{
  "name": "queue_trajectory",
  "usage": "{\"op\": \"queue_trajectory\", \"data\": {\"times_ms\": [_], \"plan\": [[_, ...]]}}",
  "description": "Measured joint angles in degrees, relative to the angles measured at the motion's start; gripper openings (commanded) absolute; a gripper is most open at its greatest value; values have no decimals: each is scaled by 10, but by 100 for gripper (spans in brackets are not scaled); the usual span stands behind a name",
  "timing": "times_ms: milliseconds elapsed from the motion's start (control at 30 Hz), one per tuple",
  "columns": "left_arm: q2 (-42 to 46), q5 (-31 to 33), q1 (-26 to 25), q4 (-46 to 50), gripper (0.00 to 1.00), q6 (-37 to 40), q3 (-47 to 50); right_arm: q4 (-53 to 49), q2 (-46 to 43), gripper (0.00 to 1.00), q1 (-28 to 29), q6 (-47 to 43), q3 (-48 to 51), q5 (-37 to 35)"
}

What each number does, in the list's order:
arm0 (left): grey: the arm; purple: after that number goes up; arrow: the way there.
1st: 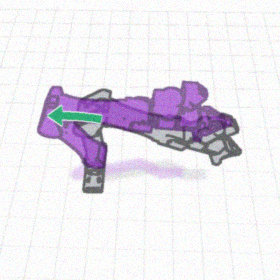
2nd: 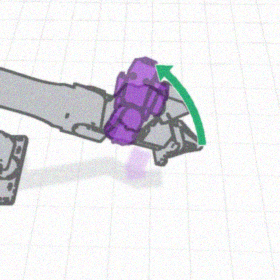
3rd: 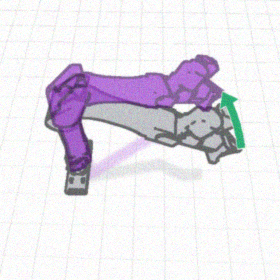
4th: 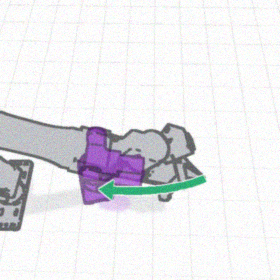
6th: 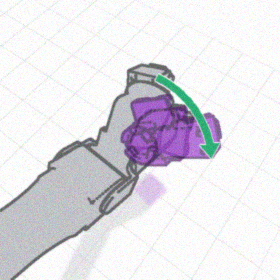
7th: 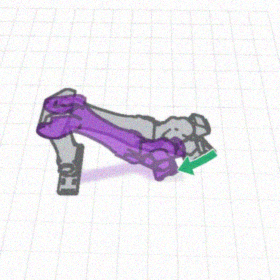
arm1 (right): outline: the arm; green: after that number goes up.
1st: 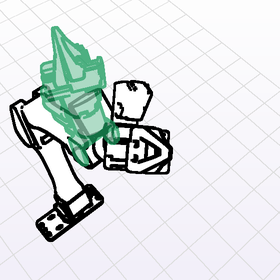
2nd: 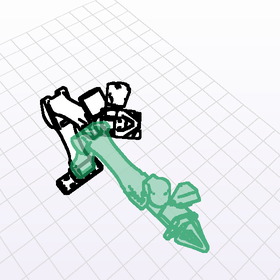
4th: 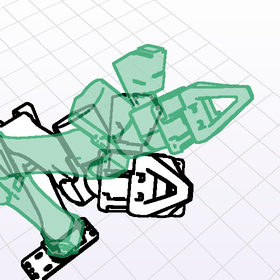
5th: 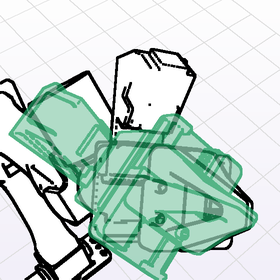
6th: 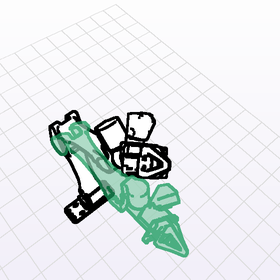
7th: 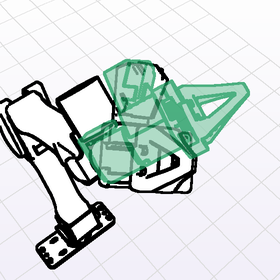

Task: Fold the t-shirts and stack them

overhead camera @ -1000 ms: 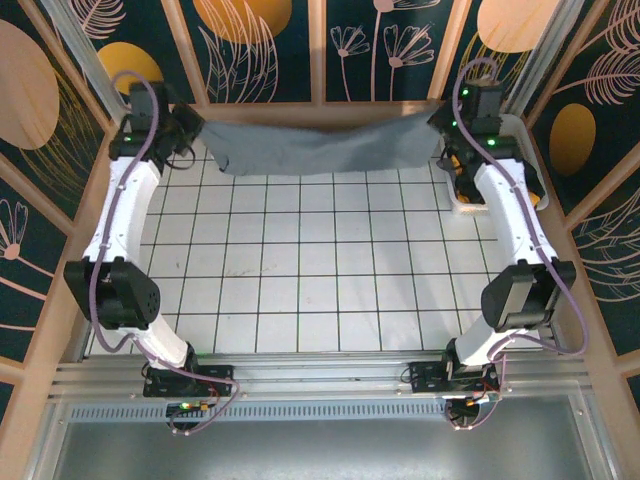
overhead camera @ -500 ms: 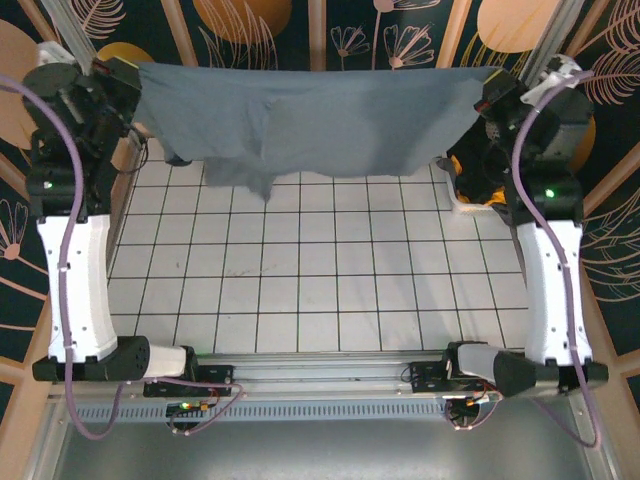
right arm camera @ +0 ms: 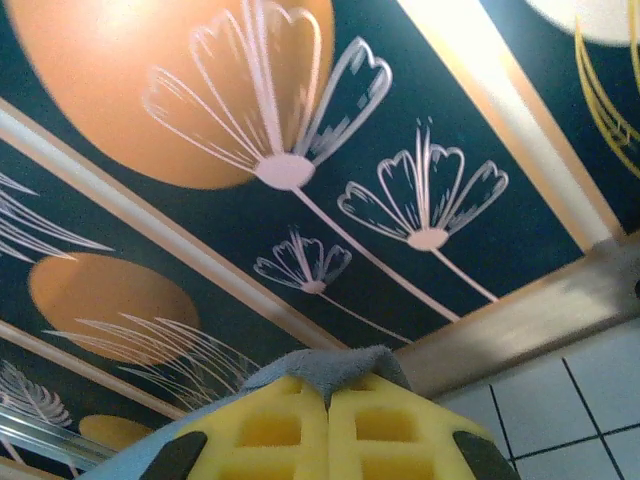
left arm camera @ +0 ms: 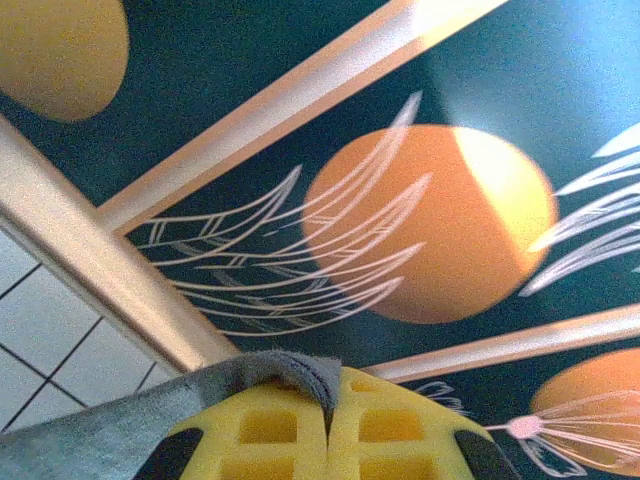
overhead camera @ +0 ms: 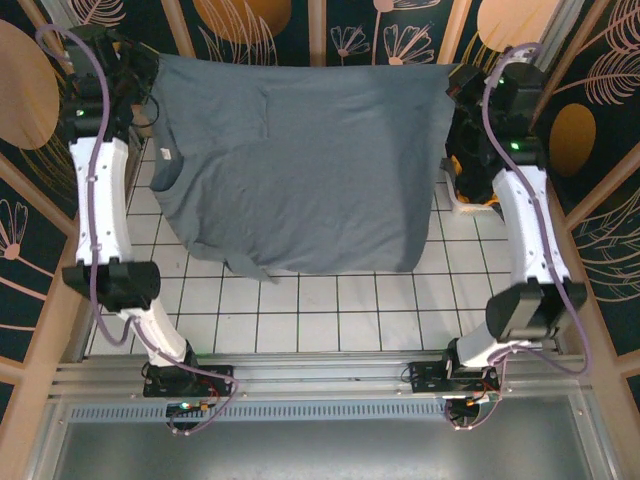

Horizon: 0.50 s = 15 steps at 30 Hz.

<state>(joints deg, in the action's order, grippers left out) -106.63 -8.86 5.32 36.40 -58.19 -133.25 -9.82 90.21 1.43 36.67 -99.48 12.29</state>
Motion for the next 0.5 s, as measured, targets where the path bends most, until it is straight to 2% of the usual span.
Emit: {"op": "queue_trajectory", "data": {"times_ms": [167,233,400,500], "plan": [[-75,-58,28,-16,0,-21,-53,-7,82,0,0,2,-93,23],[-88,-88,42,-49,0,-35,-82,-9,105,0,-2,2,-144,29],[-69,-135,71,-127,0,-42,-106,-11,121,0,-13,2,-236,42],[-15,-139,74,-155,0,-42,-81,-6,94,0,-21,2,-223,41]]}}
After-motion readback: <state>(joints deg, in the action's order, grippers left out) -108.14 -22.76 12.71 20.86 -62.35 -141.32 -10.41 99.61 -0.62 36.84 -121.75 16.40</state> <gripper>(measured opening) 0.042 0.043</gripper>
